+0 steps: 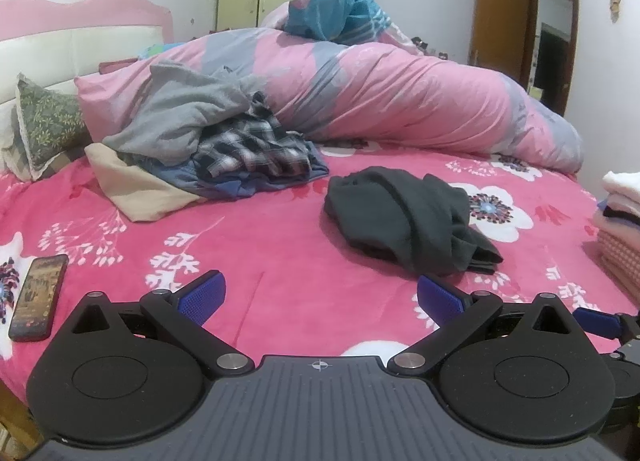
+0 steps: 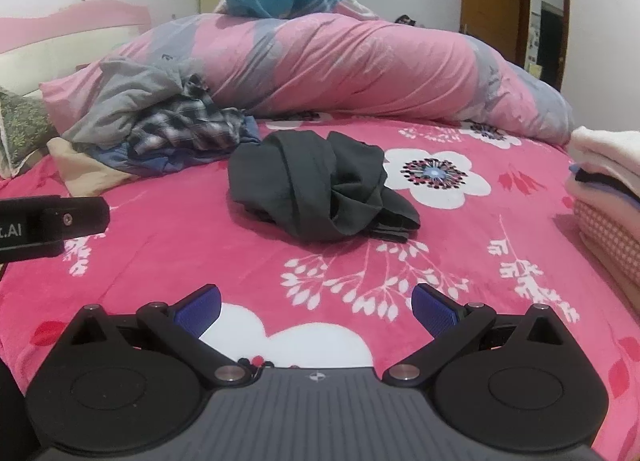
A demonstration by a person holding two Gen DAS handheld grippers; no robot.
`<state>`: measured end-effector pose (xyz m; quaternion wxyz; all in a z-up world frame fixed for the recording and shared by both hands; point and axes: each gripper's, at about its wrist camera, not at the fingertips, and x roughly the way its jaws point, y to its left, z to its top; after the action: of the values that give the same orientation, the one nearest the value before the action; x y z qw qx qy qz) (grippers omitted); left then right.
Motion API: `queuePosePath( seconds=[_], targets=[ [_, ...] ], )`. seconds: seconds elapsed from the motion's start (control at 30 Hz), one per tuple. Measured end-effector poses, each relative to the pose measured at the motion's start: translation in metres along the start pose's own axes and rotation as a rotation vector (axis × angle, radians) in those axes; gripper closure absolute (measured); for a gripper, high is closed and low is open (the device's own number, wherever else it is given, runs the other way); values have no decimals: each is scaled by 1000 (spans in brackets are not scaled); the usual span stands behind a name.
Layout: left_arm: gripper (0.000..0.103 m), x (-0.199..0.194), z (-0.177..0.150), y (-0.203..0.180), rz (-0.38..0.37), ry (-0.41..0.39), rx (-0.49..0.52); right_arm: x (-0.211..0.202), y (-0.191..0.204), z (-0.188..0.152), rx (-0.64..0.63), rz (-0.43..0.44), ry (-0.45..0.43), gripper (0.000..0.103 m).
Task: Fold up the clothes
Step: 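Move both grippers toward the crumpled dark grey shorts on the bed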
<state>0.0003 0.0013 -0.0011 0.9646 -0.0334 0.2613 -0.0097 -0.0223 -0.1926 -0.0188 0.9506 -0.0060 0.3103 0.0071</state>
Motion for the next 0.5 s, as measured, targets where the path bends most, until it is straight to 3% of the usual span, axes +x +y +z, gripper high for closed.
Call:
queuePosePath(
  seconds=[0.5],
  targets=[
    [0,7,-4,-2,-33,4,-25,-7,-4,-2,42,-61,-9,0]
  ],
)
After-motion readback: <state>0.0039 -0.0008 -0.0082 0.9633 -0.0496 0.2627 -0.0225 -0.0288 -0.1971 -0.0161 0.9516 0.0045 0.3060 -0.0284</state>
